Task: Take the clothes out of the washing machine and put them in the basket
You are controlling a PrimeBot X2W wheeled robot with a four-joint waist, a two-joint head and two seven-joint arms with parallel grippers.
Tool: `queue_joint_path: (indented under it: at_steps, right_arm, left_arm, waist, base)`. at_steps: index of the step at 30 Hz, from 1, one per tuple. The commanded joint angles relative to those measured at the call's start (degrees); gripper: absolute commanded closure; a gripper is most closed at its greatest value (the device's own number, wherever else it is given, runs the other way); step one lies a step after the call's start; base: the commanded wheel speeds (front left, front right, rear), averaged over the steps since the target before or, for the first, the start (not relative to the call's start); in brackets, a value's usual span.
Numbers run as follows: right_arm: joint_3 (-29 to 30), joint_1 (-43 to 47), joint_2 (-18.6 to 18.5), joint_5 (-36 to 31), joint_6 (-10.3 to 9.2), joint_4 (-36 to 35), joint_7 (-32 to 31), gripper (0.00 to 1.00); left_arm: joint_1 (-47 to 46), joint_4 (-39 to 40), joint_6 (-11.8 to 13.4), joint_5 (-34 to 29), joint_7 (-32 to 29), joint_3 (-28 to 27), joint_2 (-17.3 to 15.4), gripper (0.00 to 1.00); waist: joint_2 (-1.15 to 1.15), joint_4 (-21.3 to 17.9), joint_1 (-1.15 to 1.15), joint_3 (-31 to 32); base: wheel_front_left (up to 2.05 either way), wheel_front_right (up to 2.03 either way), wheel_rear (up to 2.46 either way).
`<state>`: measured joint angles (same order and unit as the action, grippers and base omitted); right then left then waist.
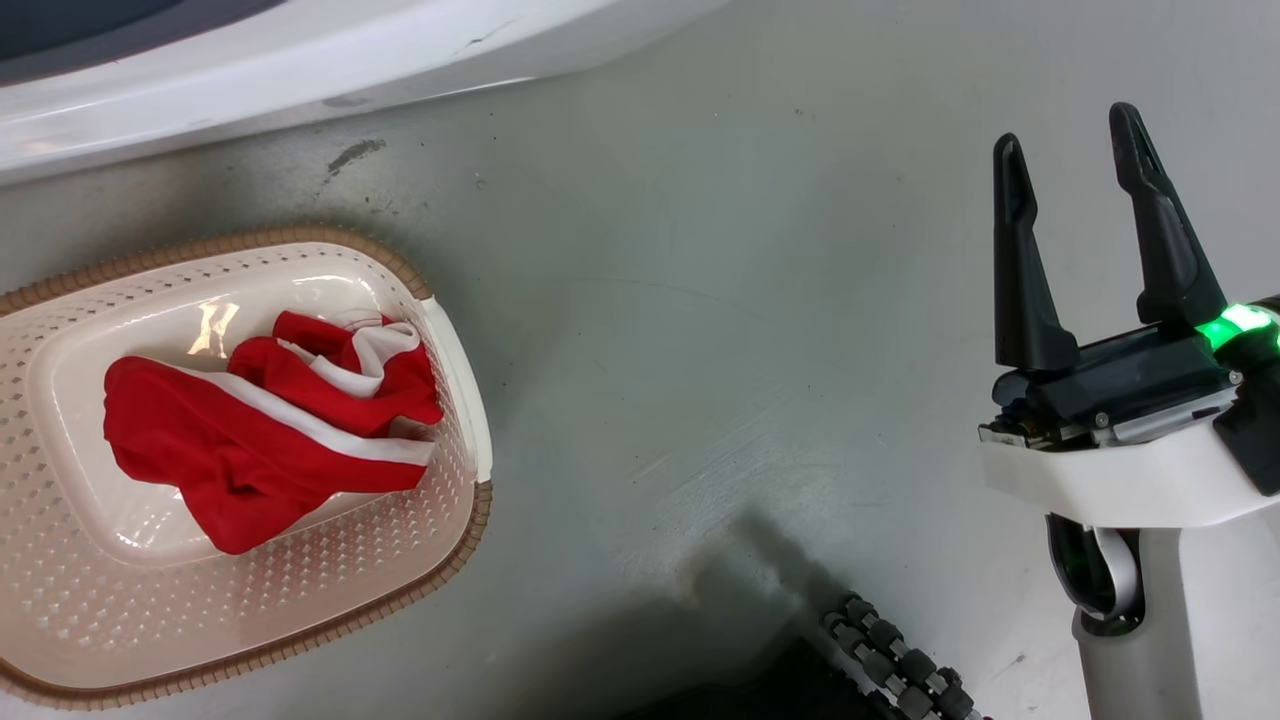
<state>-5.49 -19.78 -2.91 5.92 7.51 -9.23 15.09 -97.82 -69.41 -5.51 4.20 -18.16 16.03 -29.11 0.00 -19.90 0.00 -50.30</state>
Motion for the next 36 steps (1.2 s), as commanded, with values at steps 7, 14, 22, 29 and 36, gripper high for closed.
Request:
queue_joint_path:
  at_steps: [7,14,22,29,36]
  right_arm:
    - [0.1,0.5,0.0,-0.2,-0.04,0.9,0.1,0.00]
    - [0.2,2.1,0.0,-1.6,-0.04,2.0,0.1,0.00]
    - [0.1,5.0,0.0,-3.7,-0.04,3.6,0.1,0.00]
    - [0.3,7.7,0.0,-5.0,-0.04,4.6,0.1,0.00]
    - [0.3,10.7,0.0,-6.7,-0.04,5.1,0.1,0.00]
  left_arm:
    - [2.6,-0.3,-0.3,0.8,7.6,0.6,0.2,1.00]
    - [7.4,-1.0,-0.9,2.9,15.2,0.7,2.9,1.00]
    - [16.8,-1.8,-1.5,5.0,24.5,1.5,6.4,1.00]
    - [25.7,-1.6,-1.9,6.8,31.1,2.6,9.0,1.00]
    - [35.9,4.9,-1.8,8.8,33.4,3.1,10.4,1.00]
  waist:
    - [0.00,0.6,0.00,3.4]
    - [0.00,2.4,0.00,9.6]
    - [0.00,4.8,0.00,17.5]
    - [0.00,6.9,0.00,23.6]
    - [0.00,9.2,0.00,29.5]
  base:
    - [0.00,0.00,0.00]
    - [0.00,0.00,0.00]
    - [0.00,0.00,0.00]
    - [0.00,0.00,0.00]
    - [0.00,0.00,0.00]
